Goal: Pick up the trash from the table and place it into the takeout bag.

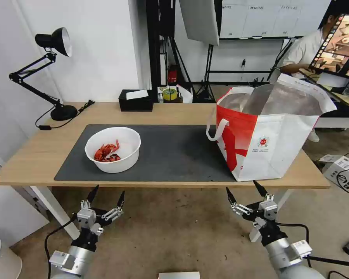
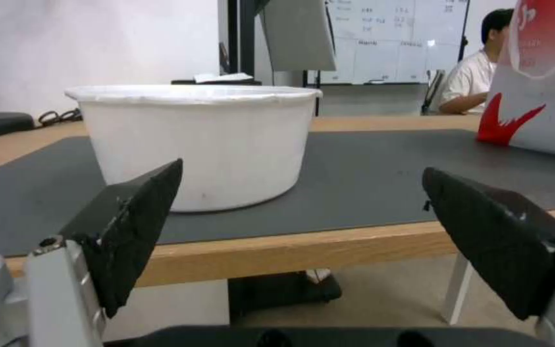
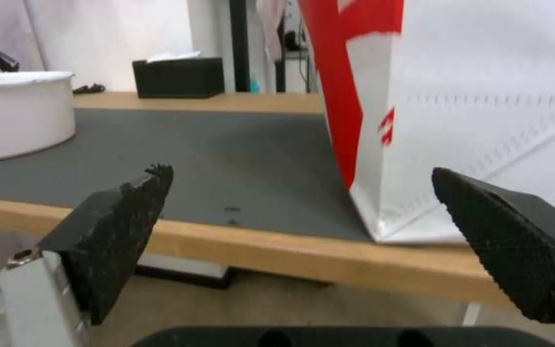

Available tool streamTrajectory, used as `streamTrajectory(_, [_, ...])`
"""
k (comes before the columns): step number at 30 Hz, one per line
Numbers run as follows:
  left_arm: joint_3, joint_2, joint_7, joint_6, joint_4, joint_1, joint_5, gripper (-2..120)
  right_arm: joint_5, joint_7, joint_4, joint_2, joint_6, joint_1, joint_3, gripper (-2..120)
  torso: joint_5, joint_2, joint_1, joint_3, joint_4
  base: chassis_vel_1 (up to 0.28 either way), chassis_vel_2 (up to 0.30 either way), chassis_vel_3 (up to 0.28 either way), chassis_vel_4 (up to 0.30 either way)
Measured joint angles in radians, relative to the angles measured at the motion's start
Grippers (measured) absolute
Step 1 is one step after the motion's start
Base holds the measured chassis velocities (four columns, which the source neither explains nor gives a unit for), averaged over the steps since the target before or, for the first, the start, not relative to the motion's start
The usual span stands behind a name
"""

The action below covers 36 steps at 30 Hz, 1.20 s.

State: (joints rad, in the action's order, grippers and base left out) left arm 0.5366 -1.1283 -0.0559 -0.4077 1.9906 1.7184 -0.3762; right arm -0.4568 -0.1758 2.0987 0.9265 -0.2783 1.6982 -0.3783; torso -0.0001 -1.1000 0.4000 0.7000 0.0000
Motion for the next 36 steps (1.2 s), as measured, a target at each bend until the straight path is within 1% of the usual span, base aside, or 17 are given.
streamTrajectory(7, [-0.002,0.002,0.0,-0.001,-0.009,-0.008,-0.003,100,-0.005,-0.012,-0.012,0.007,0.016,-0.022,0.028,100,0.0,0.0,0.0,0.0,0.0001,0.0,0.0,0.0,0.0])
streamTrajectory(16, [0.003,0.001,-0.001,-0.005,-0.027,-0.023,-0.011,100,-0.004,-0.014,-0.012,0.006,0.017,-0.024,0.029,100,-0.0001,0.0,0.0,0.0,0.0001,0.0,0.0,0.0,0.0])
streamTrajectory(18, [0.023,0.017,-0.001,-0.005,-0.021,-0.035,-0.032,100,-0.003,-0.014,-0.012,0.006,0.017,-0.024,0.029,100,-0.0001,0.0,0.0,0.0,0.0001,0.0,0.0,0.0,0.0])
streamTrajectory(19, [0.039,0.038,0.0,0.0,-0.014,-0.044,-0.052,100,-0.003,-0.014,-0.011,0.006,0.017,-0.024,0.029,100,0.0,0.0,0.0,0.0,0.0,0.0,0.0,0.0,0.0])
streamTrajectory(20, [0.039,0.038,0.0,0.0,-0.014,-0.044,-0.052,100,-0.003,-0.014,-0.011,0.006,0.017,-0.024,0.029,100,0.0,0.0,0.0,0.0,0.0,0.0,0.0,0.0,0.0])
streamTrajectory(23, [0.077,0.118,0.015,0.032,0.002,-0.079,-0.124,100,-0.003,-0.014,-0.011,0.006,0.018,-0.024,0.029,100,-0.0001,0.0,0.0,0.0,0.0001,0.0,0.0,0.0,0.0])
streamTrajectory(24, [0.077,0.118,0.015,0.032,0.002,-0.079,-0.124,100,-0.003,-0.014,-0.011,0.006,0.018,-0.024,0.029,100,-0.0001,0.0,0.0,0.0,0.0001,0.0,0.0,0.0,0.0])
streamTrajectory(27, [0.098,0.21,0.045,0.1,0.008,-0.142,-0.233,100,-0.002,-0.014,-0.011,0.006,0.018,-0.025,0.029,100,0.0,0.0,0.0,0.0,0.0,0.0,0.0,0.0,0.0])
streamTrajectory(28, [0.098,0.21,0.045,0.1,0.008,-0.142,-0.233,100,-0.002,-0.014,-0.011,0.006,0.018,-0.025,0.029,100,0.0,0.0,0.0,0.0,0.0,0.0,0.0,0.0,0.0])
streamTrajectory(29, [0.098,0.244,0.053,0.123,0.006,-0.17,-0.266,100,-0.002,-0.014,-0.011,0.006,0.018,-0.025,0.029,100,-0.0002,0.0,0.0,0.0,0.0,0.0,0.0,0.0,0.0])
streamTrajectory(30, [0.092,0.293,0.071,0.157,0.003,-0.207,-0.316,100,-0.002,-0.014,-0.011,0.006,0.018,-0.025,0.029,100,-0.0001,0.0,0.0,0.0,0.0001,0.0,0.0,0.0,0.0])
streamTrajectory(31, [0.092,0.293,0.071,0.157,0.003,-0.207,-0.316,100,-0.002,-0.014,-0.011,0.006,0.018,-0.025,0.029,100,-0.0001,0.0,0.0,0.0,0.0001,0.0,0.0,0.0,0.0])
streamTrajectory(33, [0.077,0.354,0.099,0.225,0.004,-0.25,-0.393,100,-0.002,-0.014,-0.01,0.005,0.018,-0.025,0.029,100,-0.0001,0.0,0.0,0.0,-0.0002,0.0,0.0,0.0,0.0])
streamTrajectory(34, [0.077,0.354,0.099,0.225,0.004,-0.25,-0.393,100,-0.002,-0.014,-0.01,0.005,0.018,-0.025,0.029,100,-0.0001,0.0,0.0,0.0,-0.0002,0.0,0.0,0.0,0.0])
streamTrajectory(36, [0.056,0.416,0.128,0.307,0.005,-0.302,-0.483,100,-0.002,-0.014,-0.01,0.005,0.018,-0.025,0.029,100,-0.0001,0.0,0.0,0.0,-0.0001,0.0,0.0,0.0,0.0])
